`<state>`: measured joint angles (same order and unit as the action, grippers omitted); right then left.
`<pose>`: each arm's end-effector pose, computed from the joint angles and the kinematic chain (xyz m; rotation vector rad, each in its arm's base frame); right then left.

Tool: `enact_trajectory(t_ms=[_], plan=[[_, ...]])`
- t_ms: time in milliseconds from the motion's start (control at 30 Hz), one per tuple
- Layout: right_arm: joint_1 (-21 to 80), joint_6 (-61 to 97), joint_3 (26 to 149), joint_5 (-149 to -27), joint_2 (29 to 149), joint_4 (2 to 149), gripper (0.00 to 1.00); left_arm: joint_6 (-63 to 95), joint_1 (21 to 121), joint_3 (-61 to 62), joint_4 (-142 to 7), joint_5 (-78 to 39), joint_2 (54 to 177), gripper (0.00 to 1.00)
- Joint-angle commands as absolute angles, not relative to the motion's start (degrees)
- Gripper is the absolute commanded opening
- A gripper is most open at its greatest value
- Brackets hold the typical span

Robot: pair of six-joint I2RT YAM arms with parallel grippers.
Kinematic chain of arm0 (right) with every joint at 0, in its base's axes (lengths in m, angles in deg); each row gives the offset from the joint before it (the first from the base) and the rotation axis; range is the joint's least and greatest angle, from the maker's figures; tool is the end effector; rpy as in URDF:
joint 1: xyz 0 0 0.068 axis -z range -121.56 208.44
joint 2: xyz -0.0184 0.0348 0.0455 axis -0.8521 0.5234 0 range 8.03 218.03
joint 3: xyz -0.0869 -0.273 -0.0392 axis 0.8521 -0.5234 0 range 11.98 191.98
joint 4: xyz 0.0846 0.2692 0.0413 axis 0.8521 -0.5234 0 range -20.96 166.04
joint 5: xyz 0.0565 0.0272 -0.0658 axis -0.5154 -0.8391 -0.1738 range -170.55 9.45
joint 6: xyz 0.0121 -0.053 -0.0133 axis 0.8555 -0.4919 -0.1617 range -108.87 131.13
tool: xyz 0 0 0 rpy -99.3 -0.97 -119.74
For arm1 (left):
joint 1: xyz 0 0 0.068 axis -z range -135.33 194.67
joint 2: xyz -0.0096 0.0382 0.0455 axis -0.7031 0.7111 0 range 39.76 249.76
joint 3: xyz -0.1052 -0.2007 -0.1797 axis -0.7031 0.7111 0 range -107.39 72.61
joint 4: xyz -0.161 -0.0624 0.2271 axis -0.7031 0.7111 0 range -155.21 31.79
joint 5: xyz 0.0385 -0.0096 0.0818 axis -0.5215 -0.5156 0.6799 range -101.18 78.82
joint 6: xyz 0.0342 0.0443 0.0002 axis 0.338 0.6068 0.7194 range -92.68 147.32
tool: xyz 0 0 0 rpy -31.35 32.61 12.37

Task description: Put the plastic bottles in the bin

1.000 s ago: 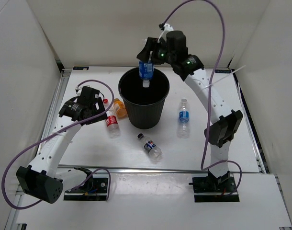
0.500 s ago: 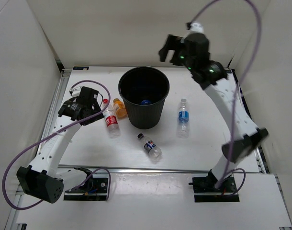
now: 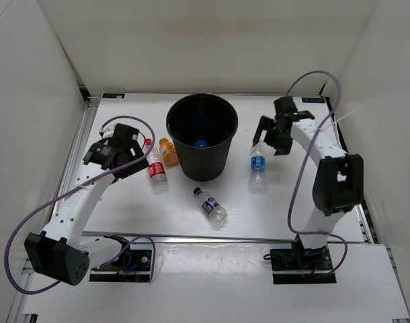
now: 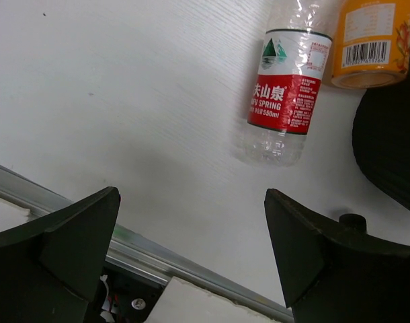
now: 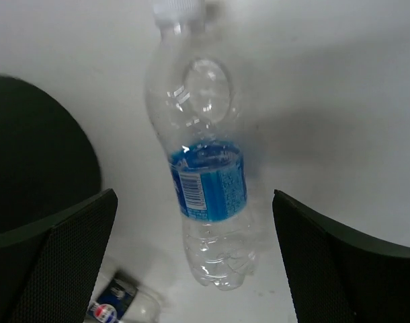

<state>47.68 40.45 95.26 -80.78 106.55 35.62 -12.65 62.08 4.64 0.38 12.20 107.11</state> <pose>0.3945 0.0751 0.2852 0.4123 2.5327 0.2764 0.2219 -0.0534 0.3365 -0.6165 2.4894 0.1919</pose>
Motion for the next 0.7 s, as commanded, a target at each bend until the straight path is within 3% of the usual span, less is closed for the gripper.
enact_trajectory(t_ms=[0, 533, 567, 667], plan=[[44.2, 35.4, 94.9, -82.1, 106.0, 34.2, 0.99, -14.4, 60.9, 5.5, -0.5, 8.4, 106.2, 1.0], [43.1, 34.9, 88.6, -83.4, 118.9, 35.7, 0.99, -14.3, 58.7, 7.7, 2.6, 4.6, 104.5, 1.0], [43.1, 34.9, 88.0, -84.0, 118.9, 35.7, 0.97, -14.3, 58.7, 7.7, 2.6, 4.6, 104.5, 1.0], [43.1, 34.9, 88.0, -84.0, 118.9, 35.7, 0.75, -14.3, 58.2, 8.2, 2.6, 4.6, 104.5, 1.0]])
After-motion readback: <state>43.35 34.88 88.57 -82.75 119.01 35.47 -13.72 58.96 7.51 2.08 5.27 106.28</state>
